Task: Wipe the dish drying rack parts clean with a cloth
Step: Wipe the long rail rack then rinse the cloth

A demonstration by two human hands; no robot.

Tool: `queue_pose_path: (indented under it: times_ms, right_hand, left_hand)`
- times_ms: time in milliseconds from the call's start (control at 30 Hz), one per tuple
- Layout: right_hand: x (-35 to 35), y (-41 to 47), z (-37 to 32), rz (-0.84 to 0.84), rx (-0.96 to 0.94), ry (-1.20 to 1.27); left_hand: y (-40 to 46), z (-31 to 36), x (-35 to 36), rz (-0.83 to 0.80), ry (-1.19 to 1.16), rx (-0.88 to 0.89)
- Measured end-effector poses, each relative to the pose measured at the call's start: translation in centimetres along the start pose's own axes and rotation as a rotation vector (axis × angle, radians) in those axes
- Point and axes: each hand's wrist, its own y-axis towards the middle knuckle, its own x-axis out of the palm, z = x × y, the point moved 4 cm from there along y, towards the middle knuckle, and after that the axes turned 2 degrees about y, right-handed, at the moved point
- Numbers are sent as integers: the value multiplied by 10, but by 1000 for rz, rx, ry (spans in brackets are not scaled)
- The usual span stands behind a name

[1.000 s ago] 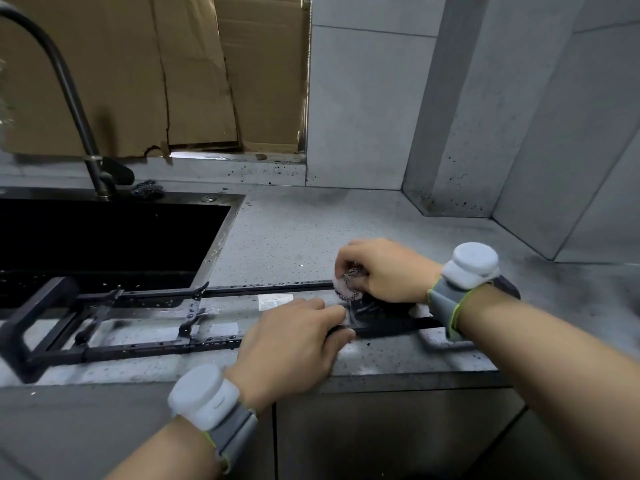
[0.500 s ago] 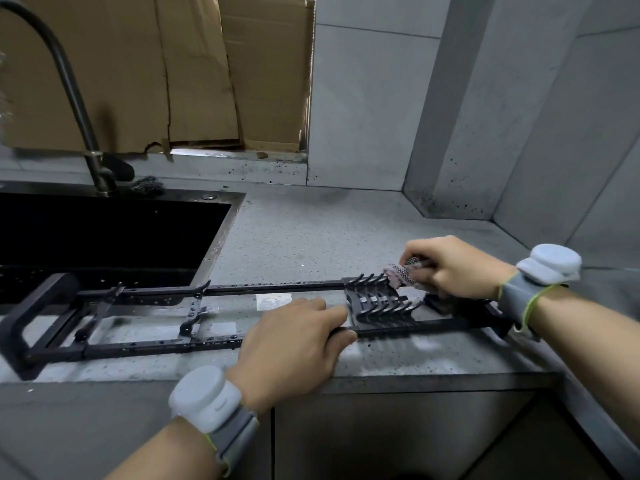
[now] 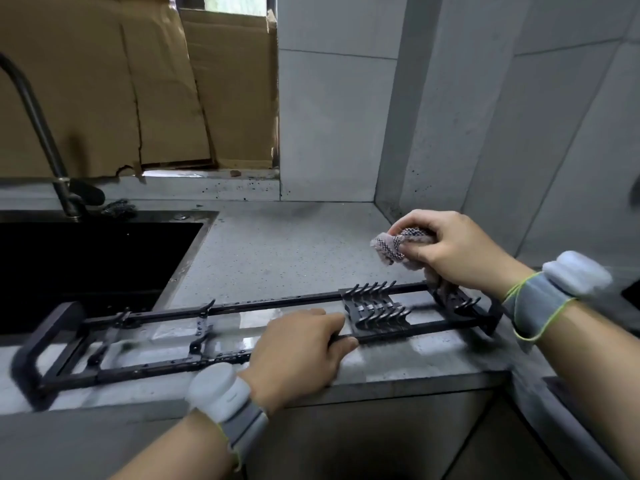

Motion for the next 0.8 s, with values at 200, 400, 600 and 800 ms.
queue_pose_path:
  times_ms: [200,400,600,800]
  right_hand:
    - [-40,-4,8,89,10,47]
    - [-39,7,33,-46,90,-303]
    - [22,25,71,-239,265,-538]
    - [10,37,85,-300,484,-612]
  left_hand:
    - [39,50,24,33,-23,-15]
    - [57,83,34,49,-22,8]
    - [54,79,37,46,-65,18]
    - [50,80,36,67,-67,38]
